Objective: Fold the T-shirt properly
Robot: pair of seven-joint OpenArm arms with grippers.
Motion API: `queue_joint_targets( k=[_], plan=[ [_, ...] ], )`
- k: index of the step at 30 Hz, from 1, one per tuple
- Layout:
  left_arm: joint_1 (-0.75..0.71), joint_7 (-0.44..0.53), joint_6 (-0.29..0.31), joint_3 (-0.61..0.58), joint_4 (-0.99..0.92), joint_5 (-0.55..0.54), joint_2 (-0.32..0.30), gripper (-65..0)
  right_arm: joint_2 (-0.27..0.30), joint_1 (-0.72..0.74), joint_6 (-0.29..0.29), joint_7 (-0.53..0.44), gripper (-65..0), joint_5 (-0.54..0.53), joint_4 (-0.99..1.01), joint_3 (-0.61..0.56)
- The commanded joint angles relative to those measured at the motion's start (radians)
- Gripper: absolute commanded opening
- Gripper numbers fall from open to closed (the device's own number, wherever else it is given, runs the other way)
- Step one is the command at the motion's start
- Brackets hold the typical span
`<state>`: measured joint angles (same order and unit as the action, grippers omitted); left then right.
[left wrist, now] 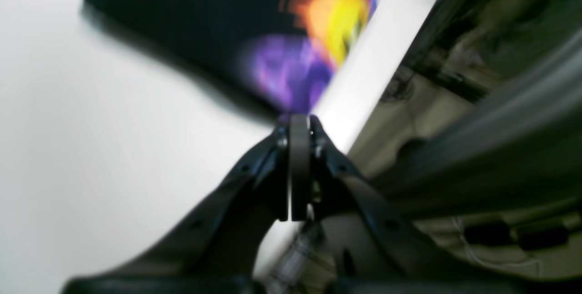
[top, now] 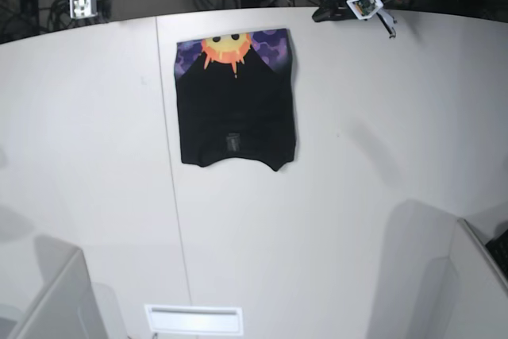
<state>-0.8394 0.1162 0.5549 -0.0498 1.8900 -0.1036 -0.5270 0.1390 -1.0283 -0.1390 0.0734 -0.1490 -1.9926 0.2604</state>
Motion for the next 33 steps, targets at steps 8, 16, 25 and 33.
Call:
queue_joint_targets(
  k=[8, 16, 25, 33],
  plan=[
    [-0.128, 0.027, 0.014, -0.002, -0.180, 0.149, 0.097, -65.0, -0.034, -0.132, 0.003, 0.076, -65.0, 0.002, -0.010, -0.002],
    [-0.037, 0.029, 0.014, -0.011, -0.510, 0.236, 0.196, -65.0, -0.005, -0.033, 0.003, 0.358, -65.0, 0.004, 0.200, -0.149],
    [0.216, 0.027, 0.014, -0.011, -0.953, 0.242, 0.241, -65.0, 0.020, 0.204, 0.003, 0.352, -65.0, 0.004, 0.697, -0.301],
    [0.412, 0.037, 0.014, -0.009, -1.357, 0.242, 0.310, -65.0, 0.021, 0.365, 0.003, 0.259, -65.0, 0.006, 1.087, -0.329]
  ],
)
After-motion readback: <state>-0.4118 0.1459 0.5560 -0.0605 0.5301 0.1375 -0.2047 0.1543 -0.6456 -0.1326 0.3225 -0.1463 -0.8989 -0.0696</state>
